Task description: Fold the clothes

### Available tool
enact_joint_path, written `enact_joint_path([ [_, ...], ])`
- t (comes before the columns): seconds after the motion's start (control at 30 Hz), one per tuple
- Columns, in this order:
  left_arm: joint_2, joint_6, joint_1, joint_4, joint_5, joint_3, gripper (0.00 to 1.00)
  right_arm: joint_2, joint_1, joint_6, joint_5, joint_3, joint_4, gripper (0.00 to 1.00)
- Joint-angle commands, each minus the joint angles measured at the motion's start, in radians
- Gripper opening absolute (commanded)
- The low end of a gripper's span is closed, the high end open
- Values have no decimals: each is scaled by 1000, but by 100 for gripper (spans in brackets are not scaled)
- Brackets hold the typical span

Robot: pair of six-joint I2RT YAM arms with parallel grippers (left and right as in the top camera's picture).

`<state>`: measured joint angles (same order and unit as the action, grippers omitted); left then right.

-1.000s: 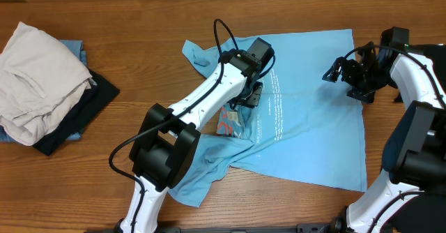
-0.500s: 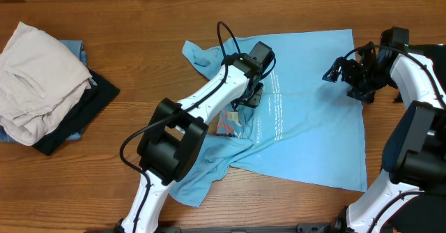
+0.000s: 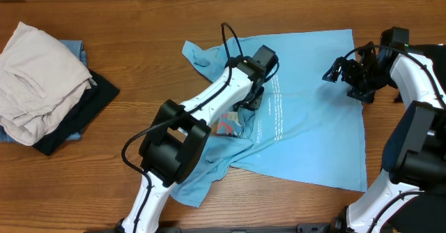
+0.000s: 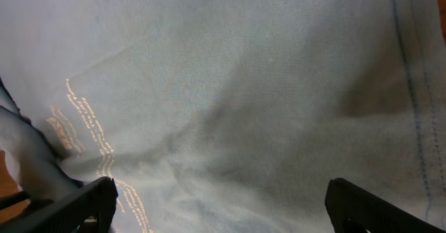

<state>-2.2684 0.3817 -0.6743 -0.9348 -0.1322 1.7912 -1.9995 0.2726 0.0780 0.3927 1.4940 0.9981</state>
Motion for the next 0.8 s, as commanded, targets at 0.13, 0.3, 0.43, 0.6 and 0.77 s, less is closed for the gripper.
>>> enact_joint_path([
  [0.13, 35, -67, -12, 82, -63, 5, 51, 24, -2, 4, 9, 18, -2, 100],
  [0.3, 35, -98, -13, 162, -62, 5, 54, 24, -2, 3, 9, 18, -2, 100],
  [0.43, 40, -113, -13, 192, -77, 8, 56, 24, -2, 4, 9, 18, -2, 100],
  [0.6, 42, -114, -13, 213, -105, 11, 61, 24, -2, 3, 9, 18, -2, 100],
  [0.77, 105, -130, -20, 166, -111, 68, 57, 24, -2, 3, 9, 18, -2, 100],
])
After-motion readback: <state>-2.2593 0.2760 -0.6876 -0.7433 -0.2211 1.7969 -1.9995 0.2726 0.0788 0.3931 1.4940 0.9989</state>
